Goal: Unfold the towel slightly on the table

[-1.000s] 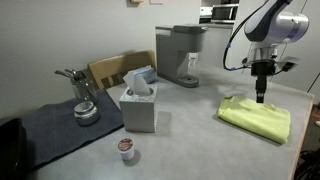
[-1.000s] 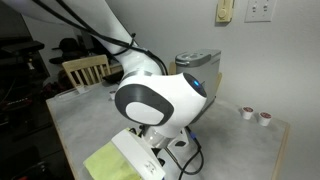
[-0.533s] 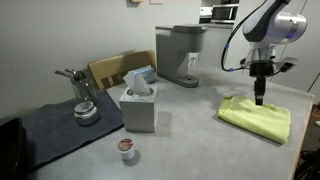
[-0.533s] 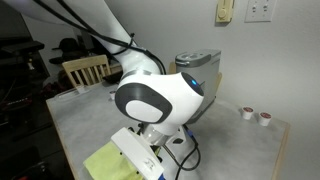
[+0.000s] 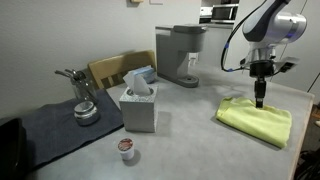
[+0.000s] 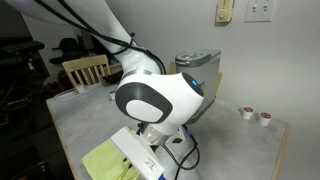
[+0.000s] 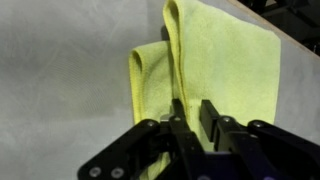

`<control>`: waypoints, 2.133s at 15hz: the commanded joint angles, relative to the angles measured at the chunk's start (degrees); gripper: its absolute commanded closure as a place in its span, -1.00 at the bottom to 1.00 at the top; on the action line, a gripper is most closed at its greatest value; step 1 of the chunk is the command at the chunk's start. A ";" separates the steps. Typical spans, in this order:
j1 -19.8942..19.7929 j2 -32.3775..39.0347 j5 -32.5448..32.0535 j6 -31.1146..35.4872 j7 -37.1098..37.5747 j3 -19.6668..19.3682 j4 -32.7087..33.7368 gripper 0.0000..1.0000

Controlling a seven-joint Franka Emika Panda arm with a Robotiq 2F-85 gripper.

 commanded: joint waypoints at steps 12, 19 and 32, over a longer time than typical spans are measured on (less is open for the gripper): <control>-0.97 -2.52 1.36 -1.47 -4.23 0.57 -0.34 0.99; 0.80 -4.70 0.54 -0.54 -3.60 0.68 -1.96 0.99; 7.15 -9.70 0.59 1.48 -1.44 2.49 -7.72 0.99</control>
